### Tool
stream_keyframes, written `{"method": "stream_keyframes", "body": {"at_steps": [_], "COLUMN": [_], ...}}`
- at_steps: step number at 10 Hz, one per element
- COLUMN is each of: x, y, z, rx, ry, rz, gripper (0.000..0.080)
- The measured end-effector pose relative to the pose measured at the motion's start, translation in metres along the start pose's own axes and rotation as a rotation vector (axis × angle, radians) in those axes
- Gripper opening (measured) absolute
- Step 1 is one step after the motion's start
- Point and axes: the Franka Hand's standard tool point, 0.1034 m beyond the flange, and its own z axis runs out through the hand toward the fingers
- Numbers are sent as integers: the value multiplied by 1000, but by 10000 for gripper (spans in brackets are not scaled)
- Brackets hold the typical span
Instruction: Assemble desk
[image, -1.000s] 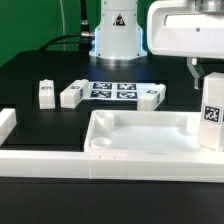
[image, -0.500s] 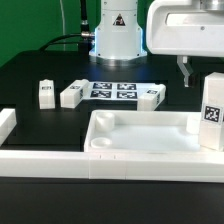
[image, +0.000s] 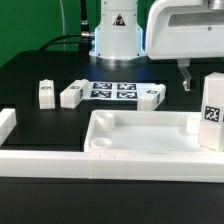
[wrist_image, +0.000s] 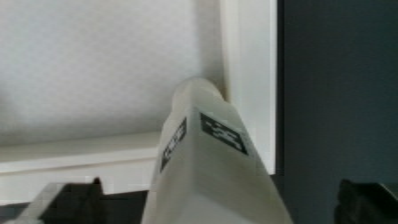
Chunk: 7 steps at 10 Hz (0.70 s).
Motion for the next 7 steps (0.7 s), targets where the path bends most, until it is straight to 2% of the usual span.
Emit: {"method": "stream_keyframes", "body": {"at_steps": [1, 3, 4, 7], "x": [2, 2, 3, 3], "y": [1, 1, -1, 2], "z": [0, 0, 0, 0], "rx": [-23, -32, -49, -54], "ry": [19, 20, 23, 16], "rz": [-156, -335, -438, -689], "gripper": [649, 649, 649, 649]}}
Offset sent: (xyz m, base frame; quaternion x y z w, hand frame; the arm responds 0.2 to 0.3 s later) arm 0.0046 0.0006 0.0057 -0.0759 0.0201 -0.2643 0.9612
